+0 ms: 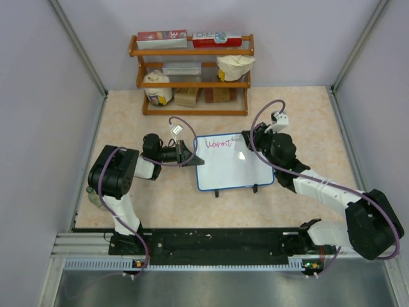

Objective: Write a sentence on the whiteboard

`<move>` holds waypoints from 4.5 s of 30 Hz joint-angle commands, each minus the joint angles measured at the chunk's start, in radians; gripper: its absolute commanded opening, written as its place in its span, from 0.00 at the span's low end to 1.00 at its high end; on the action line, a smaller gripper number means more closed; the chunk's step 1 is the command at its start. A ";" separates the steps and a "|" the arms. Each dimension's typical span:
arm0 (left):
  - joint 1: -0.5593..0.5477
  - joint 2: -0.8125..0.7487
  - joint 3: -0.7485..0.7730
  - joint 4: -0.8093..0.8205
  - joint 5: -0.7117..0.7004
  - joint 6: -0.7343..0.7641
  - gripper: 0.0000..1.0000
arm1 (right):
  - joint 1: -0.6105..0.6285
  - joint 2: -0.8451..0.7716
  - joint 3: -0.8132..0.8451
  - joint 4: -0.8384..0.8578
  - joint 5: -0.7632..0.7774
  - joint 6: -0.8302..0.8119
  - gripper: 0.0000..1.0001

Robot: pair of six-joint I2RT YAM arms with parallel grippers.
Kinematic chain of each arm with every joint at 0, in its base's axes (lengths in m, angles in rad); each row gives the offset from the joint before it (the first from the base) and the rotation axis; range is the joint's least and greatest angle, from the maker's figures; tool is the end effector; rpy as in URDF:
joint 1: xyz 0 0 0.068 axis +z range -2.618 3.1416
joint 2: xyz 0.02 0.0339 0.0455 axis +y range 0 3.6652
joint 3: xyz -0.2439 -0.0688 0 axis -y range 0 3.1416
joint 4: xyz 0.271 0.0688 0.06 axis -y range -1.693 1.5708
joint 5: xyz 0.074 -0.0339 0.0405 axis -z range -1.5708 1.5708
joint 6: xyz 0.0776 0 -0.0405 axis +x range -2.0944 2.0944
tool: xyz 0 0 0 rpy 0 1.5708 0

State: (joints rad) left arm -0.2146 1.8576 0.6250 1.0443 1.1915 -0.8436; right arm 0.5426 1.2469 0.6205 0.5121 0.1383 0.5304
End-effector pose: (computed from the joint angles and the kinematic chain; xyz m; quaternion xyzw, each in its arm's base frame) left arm 0.3134 -0.1421 0.0925 0.1429 0.7171 -0.6396 0.2373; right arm 0.3027 0.1700 0.2173 0.0414 0.7448 0.2951 0.5970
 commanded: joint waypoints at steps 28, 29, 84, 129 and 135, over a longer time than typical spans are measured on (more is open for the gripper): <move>0.000 0.003 0.016 0.010 0.000 0.000 0.00 | -0.009 -0.033 -0.013 -0.017 0.027 0.006 0.00; 0.001 0.005 0.015 0.011 0.002 0.000 0.00 | -0.010 -0.032 -0.008 -0.018 0.029 0.005 0.00; 0.000 0.002 0.013 0.011 0.000 0.001 0.00 | -0.026 -0.125 -0.071 -0.021 0.003 0.019 0.00; 0.000 0.002 0.018 0.010 0.002 0.000 0.00 | -0.098 -0.135 -0.027 -0.021 0.026 -0.012 0.00; 0.000 0.000 0.016 0.008 0.003 0.000 0.00 | -0.096 -0.124 -0.022 -0.029 0.032 -0.013 0.00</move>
State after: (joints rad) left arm -0.2146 1.8576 0.6250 1.0466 1.1934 -0.8425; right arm 0.4549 1.1107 0.5465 0.4603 0.1528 0.5312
